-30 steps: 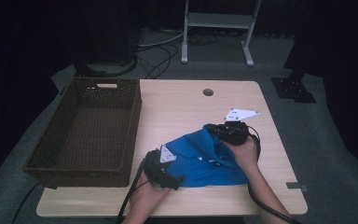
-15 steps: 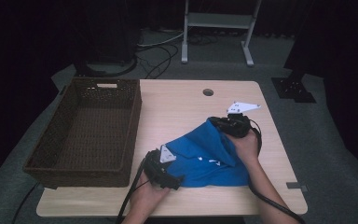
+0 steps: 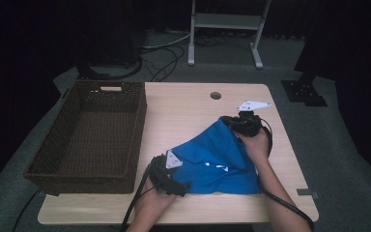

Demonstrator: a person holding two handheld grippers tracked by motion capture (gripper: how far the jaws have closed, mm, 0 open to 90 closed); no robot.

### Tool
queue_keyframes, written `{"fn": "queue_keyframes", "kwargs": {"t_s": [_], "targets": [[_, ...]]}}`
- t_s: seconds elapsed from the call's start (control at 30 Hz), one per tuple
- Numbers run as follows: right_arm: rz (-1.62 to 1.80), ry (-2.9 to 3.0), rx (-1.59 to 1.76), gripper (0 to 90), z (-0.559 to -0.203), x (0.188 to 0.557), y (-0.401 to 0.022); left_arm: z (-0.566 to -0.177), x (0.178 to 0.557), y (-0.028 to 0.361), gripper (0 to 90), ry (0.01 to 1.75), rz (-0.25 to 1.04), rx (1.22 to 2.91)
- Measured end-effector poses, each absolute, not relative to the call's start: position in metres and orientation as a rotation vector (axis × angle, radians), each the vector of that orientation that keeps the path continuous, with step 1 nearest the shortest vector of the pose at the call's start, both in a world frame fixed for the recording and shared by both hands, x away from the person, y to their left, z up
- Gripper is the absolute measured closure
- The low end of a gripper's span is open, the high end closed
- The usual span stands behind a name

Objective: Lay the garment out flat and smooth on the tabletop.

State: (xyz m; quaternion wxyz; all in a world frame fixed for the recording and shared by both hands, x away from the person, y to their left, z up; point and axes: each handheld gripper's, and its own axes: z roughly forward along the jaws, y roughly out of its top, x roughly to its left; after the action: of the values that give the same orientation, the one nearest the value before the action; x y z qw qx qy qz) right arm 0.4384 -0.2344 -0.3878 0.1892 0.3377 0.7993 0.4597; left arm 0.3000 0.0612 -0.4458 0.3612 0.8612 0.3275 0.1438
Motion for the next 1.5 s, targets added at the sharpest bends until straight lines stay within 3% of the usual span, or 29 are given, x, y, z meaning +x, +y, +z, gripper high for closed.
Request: {"fn": "queue_keyframes", "kwargs": {"t_s": [0.93, 1.5], "targets": [[1.128, 2.219, 1.084, 85.1, -0.414, 0.476, -0.243, -0.446, 0.3, 0.061, 0.0, 0.844, 0.37, 2.217], [1.132, 2.175, 1.126, 90.0, -0.413, 0.462, -0.275, -0.446, 0.3, 0.061, 0.0, 0.843, 0.371, 2.218]]}}
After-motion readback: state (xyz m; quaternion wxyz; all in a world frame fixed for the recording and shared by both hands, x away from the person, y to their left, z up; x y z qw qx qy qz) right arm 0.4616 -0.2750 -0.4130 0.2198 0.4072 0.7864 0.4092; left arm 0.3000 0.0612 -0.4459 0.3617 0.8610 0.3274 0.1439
